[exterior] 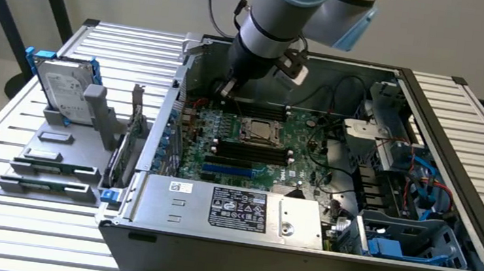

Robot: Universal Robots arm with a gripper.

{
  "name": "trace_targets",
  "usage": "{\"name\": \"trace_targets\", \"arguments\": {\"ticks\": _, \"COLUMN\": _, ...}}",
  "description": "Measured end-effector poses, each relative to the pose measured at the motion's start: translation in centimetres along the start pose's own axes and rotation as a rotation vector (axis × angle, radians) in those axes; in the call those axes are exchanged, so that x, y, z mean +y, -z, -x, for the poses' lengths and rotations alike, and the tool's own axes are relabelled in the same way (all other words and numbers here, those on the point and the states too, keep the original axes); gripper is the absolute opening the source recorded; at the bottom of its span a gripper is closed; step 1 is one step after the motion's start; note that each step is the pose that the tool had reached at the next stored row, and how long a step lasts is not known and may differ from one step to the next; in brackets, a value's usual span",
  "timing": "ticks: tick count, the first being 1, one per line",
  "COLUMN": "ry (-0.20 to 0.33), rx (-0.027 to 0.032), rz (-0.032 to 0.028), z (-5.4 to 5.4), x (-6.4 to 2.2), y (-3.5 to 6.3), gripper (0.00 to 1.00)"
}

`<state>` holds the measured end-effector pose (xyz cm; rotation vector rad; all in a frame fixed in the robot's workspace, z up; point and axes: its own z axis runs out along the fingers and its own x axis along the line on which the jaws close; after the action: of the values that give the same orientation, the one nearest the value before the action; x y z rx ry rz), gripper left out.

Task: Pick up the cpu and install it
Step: 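Install the first cpu locking lever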

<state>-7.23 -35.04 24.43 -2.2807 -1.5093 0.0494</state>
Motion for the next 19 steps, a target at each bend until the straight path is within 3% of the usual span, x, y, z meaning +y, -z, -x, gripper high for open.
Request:
{"name": "trace_targets", "arguments": {"ticks": 2, "ry": -0.005, "rx": 0.0108, "rz": -0.0045, "z": 0.1, "x": -0.16, "y": 0.02, "gripper": 0.11}}
{"name": "trace_targets", "arguments": {"ticks": 8, "ry": -0.017, "rx": 0.0279, "rz": -0.0096, "z": 0.6, "x": -0.78, "y": -0.11, "gripper": 0.11}}
{"name": "trace_targets", "arguments": {"ticks": 12, "ry": -0.032, "rx": 0.0462, "rz": -0.0108, "z": 0.8, "x": -1.19, "y": -0.23, "gripper": 0.11}}
{"name": "trace_targets", "arguments": {"ticks": 14, "ry": -0.045, "rx": 0.0599, "rz": -0.0112, "z": 0.8, "x": -1.25, "y": -0.24, "gripper": 0.11}}
{"name": "trace_targets", "arguments": {"ticks": 19, "ry": -0.088, "rx": 0.1064, "rz": -0.0136, "z": 0.8, "x": -1.25, "y": -0.27, "gripper": 0.11}}
